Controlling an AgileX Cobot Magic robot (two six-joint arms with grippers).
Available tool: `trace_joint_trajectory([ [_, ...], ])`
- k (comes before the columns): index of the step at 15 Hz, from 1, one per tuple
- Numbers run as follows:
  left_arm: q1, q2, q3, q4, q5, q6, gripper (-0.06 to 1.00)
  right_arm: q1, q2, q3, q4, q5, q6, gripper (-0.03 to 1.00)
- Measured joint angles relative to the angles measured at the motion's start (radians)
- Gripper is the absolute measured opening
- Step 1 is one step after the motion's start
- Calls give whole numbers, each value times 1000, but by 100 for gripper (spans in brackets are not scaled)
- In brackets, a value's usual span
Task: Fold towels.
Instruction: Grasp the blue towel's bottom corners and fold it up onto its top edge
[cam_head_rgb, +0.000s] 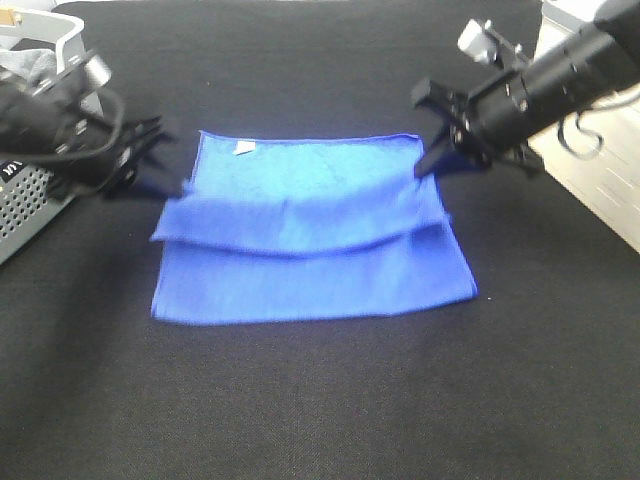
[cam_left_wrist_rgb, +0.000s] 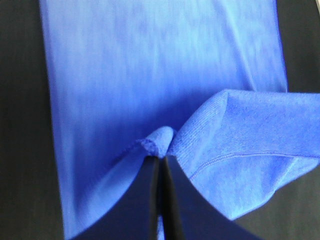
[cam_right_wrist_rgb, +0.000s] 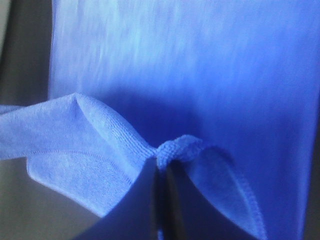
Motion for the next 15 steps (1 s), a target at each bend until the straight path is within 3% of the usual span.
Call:
trace_joint_trajectory([
  [2, 0, 91, -133, 4, -3, -4, 0, -11, 107, -176, -35, 24, 11, 0],
  [5, 0, 223, -376, 10, -51, -14, 0, -12, 268, -459, -177, 64, 115, 0],
  [6, 0, 251, -419, 10, -71, -15, 0, -13, 339, -571, -243, 74, 147, 0],
  [8, 0, 326, -514, 11, -127, -14, 0, -15, 423, -700, -281, 83, 168, 0],
  [11, 0, 434, -658, 14, -148, -6, 0, -15, 523, -824, -306, 66, 175, 0],
  [15, 0, 535, -765, 17, -148, 1, 1, -15, 572, -850, -322, 27, 175, 0],
])
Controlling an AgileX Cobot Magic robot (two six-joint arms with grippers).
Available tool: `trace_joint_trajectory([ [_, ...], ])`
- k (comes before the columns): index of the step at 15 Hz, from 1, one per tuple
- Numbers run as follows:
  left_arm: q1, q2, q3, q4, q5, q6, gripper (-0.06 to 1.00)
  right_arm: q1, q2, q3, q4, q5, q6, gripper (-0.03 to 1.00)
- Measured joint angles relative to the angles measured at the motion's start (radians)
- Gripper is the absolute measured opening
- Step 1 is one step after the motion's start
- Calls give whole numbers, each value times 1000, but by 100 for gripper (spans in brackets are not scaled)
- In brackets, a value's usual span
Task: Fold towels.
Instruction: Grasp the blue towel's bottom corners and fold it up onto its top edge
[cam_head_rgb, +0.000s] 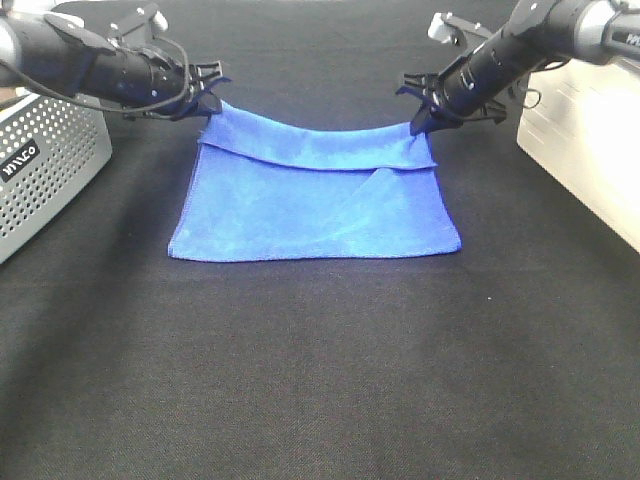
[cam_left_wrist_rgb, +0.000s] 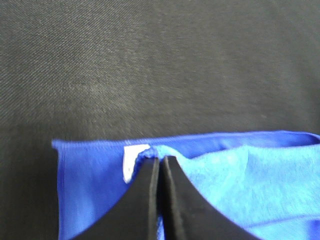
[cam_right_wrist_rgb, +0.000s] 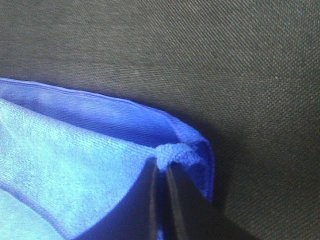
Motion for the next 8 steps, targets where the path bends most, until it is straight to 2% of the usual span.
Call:
trace_joint_trajectory([
  [1, 0, 11, -7, 0, 0, 0, 10, 0, 2, -1, -4, -1, 0, 3],
  [2, 0, 15, -11, 0, 0, 0, 22, 0, 3, -2, -8, -6, 0, 10],
  [4, 0, 15, -14, 0, 0, 0, 59, 0, 5, -2, -10, -9, 7, 44],
  [5, 0, 15, -14, 0, 0, 0, 70, 0, 4, -2, -17, 4, 11, 64],
  [6, 0, 11, -14, 3, 2, 0, 76, 0, -5, -2, -38, 35, 15, 77],
  [8, 0, -3, -14, 53, 41, 0, 79, 0, -36, -2, -86, 105, 29, 85],
])
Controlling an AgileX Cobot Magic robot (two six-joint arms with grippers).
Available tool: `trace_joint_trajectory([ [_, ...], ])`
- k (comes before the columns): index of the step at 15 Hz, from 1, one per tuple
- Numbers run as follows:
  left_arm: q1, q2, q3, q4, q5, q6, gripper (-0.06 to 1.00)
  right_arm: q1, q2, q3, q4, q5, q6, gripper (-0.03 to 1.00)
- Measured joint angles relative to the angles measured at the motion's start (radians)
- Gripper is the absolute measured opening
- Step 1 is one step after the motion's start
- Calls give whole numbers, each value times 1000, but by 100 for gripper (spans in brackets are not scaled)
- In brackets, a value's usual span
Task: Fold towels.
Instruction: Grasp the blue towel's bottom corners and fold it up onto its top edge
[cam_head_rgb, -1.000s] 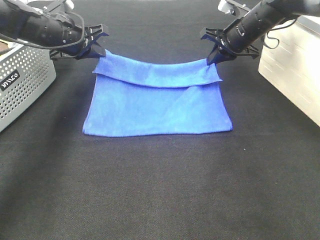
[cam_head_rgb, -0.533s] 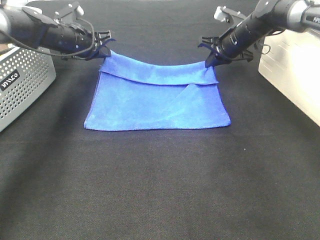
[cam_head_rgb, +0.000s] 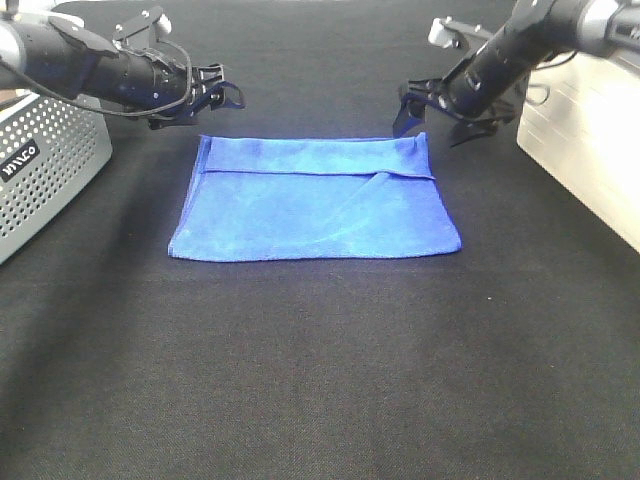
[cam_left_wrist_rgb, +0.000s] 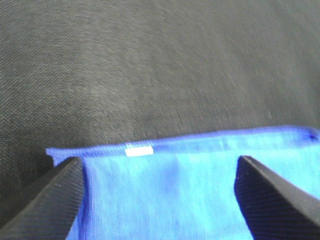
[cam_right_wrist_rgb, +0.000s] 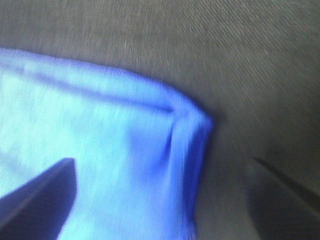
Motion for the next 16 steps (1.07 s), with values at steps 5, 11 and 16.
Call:
trace_joint_trajectory([
  [5, 0, -94, 58, 299, 210, -199, 75, 0, -43, -3, -19, 229, 53, 85],
  [11, 0, -299, 430, 356, 140, -333, 74, 0, -197, 229, -19, 251, 62, 80],
  [16, 0, -331, 561, 424, 144, -435, 74, 0, -377, 730, 79, -76, -40, 80],
])
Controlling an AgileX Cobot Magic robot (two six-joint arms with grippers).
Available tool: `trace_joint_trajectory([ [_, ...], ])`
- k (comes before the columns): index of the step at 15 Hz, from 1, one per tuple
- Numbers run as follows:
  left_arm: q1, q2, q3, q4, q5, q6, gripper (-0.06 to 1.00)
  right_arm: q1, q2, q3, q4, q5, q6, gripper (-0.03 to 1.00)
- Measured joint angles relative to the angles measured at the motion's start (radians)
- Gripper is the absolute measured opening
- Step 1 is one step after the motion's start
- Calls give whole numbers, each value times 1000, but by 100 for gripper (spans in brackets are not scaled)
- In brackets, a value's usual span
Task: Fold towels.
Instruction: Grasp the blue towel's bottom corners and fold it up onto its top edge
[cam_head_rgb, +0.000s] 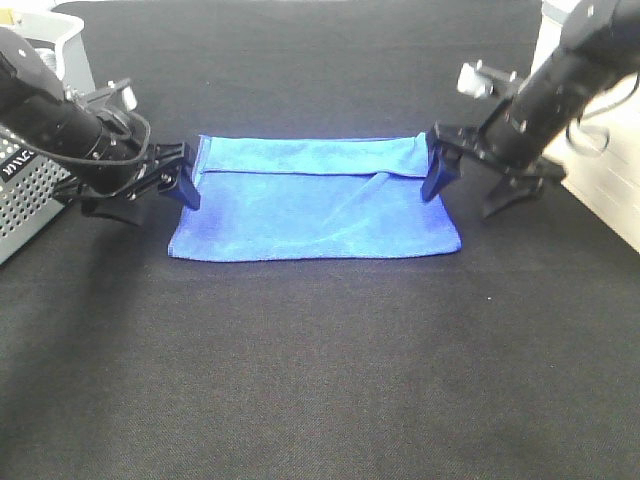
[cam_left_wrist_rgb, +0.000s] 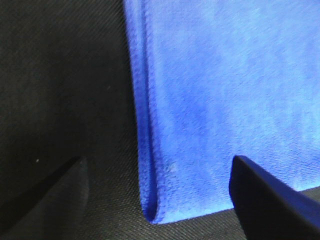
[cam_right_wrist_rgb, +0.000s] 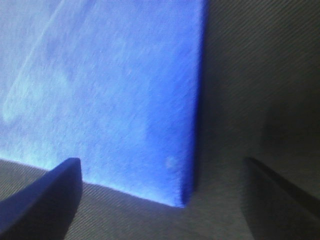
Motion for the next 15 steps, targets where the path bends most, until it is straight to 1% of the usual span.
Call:
trace_joint_trajectory([
  [1, 0, 7, 0, 1, -1, -6, 74, 0, 0, 18, 22, -4, -27, 79],
  [4, -3, 33, 0, -4, -11, -9, 74, 0, 2, 25, 42, -21, -42, 79],
  [7, -34, 62, 0, -16, -57, -9, 74, 0, 45, 25, 49, -30, -49, 79],
  [8, -44, 67, 0, -18, -67, -8, 74, 0, 54, 25, 66, -36, -61, 79],
  [9, -50, 75, -4, -20, -75, -7, 74, 0, 60, 25, 90, -42, -79, 76],
  [10, -53, 81, -6, -28, -78, -6, 73, 0, 65, 25, 121, -45, -105, 72],
  [11, -54, 84, -10, -34, -84, -6, 69, 0, 73, 25, 156, -47, -123, 65],
  [12, -54, 90, -16, -36, -89, -6, 52, 0, 83, 25, 191, -47, -131, 49],
  [14, -54, 102, -27, -41, -81, -6, 21, 0, 91, 25, 196, -50, -132, 24],
  [15, -54, 107, -28, -43, -77, -6, 7, 0, 91, 25, 196, -50, -130, 13],
])
